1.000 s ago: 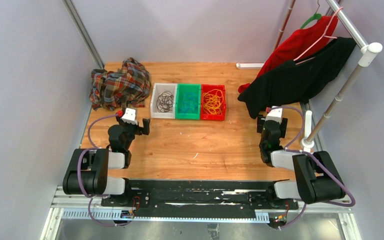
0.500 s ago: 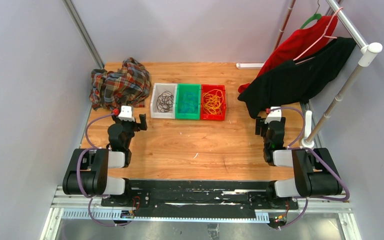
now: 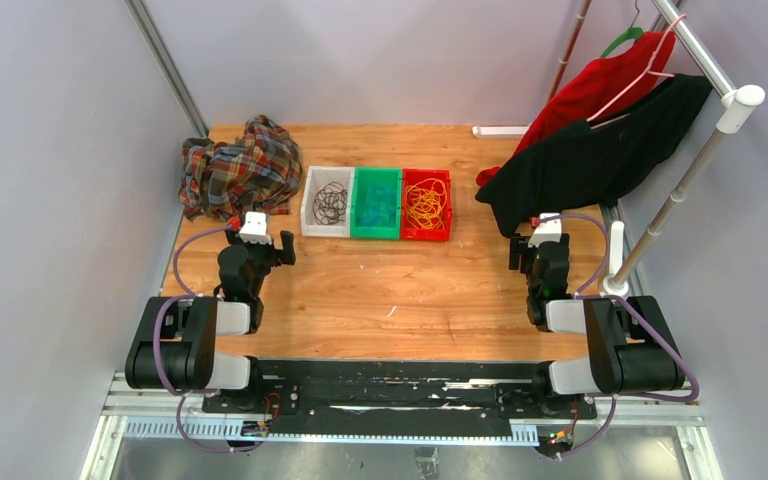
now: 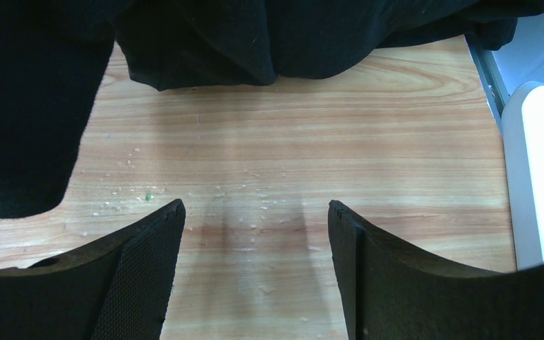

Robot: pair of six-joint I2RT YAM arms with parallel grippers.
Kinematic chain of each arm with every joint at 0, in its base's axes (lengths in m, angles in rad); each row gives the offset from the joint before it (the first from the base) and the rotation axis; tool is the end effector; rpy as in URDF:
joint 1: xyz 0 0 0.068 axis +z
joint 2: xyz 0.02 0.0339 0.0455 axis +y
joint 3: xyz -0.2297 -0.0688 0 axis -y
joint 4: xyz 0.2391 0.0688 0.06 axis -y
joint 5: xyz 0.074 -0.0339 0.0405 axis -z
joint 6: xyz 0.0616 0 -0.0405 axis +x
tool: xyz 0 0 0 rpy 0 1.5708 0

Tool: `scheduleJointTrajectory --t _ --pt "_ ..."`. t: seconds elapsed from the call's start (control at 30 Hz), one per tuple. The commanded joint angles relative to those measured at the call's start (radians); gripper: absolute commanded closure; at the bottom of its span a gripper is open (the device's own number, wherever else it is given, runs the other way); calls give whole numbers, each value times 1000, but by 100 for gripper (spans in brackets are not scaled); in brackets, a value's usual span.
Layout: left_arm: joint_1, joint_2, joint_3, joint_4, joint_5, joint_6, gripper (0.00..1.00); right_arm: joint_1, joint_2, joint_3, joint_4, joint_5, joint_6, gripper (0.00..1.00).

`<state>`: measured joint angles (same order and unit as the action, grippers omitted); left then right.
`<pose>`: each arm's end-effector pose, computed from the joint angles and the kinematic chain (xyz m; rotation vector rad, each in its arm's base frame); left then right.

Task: Untangle the cables

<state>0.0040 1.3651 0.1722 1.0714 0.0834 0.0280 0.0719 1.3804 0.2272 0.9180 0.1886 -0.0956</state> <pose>0.2515 -0.0041 0.1219 0.0827 1.6901 -0.0466 0.2593 0.0071 0.1135 -0.0168 1.8056 -0.1871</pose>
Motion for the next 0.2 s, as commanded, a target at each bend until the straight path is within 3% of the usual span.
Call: scheduleJointTrajectory --t 0.0,0.17 --pt "-4 1 16 16 -16 9 2 -14 6 20 24 -8 -4 26" --pt "-4 1 16 17 -16 10 2 -18 5 22 21 -15 -3 26"
